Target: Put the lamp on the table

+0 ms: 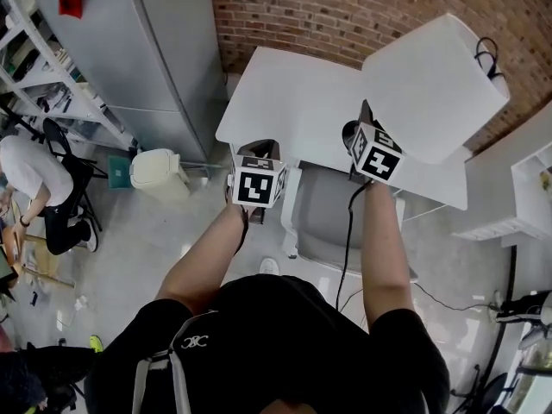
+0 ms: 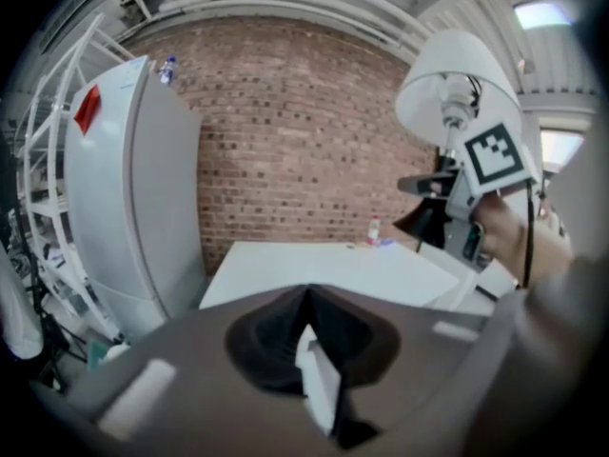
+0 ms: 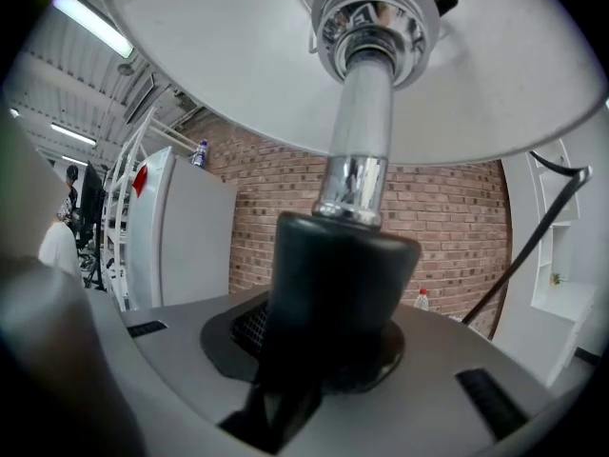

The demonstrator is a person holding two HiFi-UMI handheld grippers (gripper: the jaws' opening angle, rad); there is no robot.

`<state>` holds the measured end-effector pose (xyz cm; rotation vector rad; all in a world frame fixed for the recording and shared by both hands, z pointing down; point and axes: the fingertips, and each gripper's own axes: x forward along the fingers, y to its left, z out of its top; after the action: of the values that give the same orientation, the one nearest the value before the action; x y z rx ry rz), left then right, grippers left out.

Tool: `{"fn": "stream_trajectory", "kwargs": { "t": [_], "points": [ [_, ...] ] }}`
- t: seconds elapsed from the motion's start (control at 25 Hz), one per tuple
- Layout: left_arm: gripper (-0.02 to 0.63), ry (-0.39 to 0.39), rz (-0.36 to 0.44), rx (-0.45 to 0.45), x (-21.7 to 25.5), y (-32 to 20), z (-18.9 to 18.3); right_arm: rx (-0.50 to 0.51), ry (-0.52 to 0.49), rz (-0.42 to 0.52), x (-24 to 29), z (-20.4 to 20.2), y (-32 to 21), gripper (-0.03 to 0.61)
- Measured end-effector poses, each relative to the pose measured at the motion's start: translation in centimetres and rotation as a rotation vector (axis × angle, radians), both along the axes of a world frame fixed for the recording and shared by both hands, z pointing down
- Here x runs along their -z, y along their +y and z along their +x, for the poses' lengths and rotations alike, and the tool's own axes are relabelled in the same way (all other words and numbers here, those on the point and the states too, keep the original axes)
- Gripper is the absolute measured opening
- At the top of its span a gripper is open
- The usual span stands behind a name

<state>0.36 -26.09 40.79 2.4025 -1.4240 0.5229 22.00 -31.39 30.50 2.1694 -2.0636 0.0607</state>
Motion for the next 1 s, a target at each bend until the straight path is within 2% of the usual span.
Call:
{"fn": "stream_trajectory", "kwargs": {
  "t": [0.24,0.68,1.0],
  "points": [
    [-0.002,-0.045,-0.073,0.017,-3.2,-3.0,-0.6,-0.042,0.008,-0.025,-3.8,3.2,-5.2,0.098],
    [-0.002,-0.095,-0.19,0.017,-9.4,-6.4,-0.8,-0.049,-0.003,-0.142,-15.5,5.8,-12.7,0.097],
    [-0.002,-0.145,-0.249,0.033,-13.5,-10.2,-2.0,-0.128,0.02,-0.216,-23.3,7.8,-18.4,0.097]
  ]
}}
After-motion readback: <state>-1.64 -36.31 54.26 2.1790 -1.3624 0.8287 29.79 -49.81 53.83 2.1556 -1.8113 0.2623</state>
